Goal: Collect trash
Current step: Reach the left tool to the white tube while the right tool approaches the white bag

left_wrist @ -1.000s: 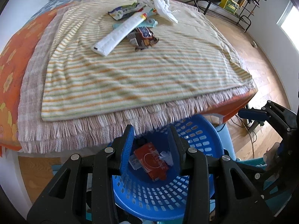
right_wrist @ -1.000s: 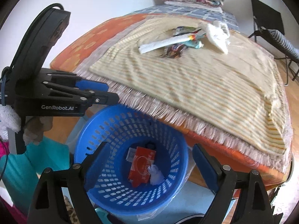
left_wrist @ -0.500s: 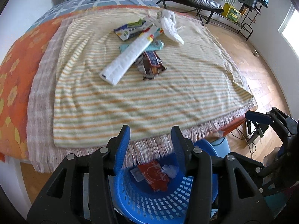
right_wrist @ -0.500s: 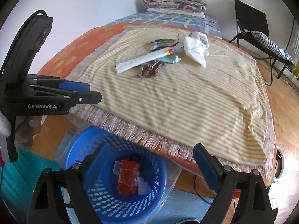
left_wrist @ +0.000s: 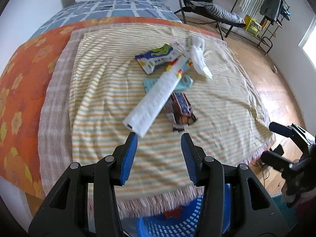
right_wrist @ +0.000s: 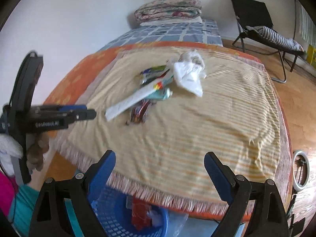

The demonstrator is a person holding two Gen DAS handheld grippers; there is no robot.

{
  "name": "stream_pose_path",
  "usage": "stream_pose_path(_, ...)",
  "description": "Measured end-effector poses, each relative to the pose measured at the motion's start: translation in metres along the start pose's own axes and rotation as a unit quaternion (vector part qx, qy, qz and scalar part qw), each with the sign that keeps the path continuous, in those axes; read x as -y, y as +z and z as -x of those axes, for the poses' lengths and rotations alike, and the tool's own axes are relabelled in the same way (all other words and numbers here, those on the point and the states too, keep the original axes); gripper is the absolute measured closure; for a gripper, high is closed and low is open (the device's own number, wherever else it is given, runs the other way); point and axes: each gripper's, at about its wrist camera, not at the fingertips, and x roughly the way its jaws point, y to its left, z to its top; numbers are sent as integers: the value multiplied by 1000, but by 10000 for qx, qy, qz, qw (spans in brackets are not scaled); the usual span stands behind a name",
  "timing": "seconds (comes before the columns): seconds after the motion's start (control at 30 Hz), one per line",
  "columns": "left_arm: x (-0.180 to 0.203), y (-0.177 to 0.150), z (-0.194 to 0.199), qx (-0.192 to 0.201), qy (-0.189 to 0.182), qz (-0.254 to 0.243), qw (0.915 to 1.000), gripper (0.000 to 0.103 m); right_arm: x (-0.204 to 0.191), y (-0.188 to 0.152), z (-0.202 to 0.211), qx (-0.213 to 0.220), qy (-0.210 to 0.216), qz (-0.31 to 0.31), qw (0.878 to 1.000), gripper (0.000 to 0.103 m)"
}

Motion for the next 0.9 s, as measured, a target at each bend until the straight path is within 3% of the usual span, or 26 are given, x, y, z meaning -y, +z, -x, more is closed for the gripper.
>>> stream_pose_path(0.13,-6,15,-11,-40,-136,185,9997,51,12,27,-6,112,19,-225,9997,10)
stream_pose_path(0.5,-2,46,-45,-72,-150,273,9995,50,36,99,-45,293,65,-690,9972,10)
stream_pose_path(0.9,-5,67,-85,-239,-118,337,9991,50,68,144,-102,274,-73,-1317,9909,11)
